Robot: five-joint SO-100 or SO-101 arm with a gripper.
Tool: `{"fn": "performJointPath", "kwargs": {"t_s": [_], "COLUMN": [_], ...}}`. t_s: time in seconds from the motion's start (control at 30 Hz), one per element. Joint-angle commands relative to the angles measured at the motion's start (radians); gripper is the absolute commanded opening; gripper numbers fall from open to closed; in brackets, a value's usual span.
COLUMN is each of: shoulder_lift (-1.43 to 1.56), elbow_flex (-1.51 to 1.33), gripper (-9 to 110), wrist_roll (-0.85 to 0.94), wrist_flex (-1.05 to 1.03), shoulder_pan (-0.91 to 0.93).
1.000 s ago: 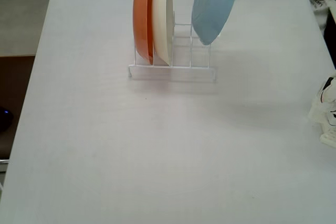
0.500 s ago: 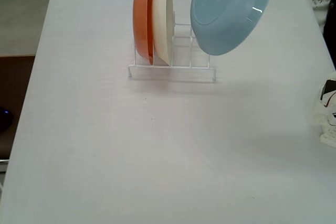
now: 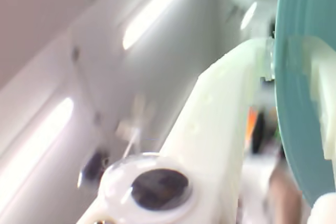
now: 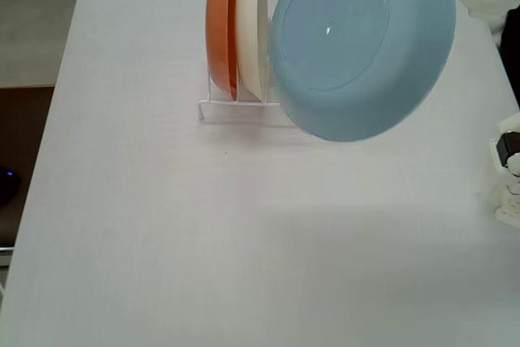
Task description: Please give me two plates.
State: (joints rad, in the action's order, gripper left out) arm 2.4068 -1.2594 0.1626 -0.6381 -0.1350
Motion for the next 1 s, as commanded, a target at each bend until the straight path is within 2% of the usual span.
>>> {"fn": "performJointPath", "kwargs": {"t_s": [0.0,0.2,0.33,0.97], "shoulder_lift": [0.014,-0.067,-0.109,-0.393], "elbow_flex": [0.002,0.003,0.015,0.015], "gripper": [-1,-1,-1,-1], "wrist_roll": [-0.002,0.072,0.115,0.083], "wrist_flex": [0.104,0.247,0.261,0.554], "shoulder_pan": [-0.078,-0.183,-0.216,-0.080]}}
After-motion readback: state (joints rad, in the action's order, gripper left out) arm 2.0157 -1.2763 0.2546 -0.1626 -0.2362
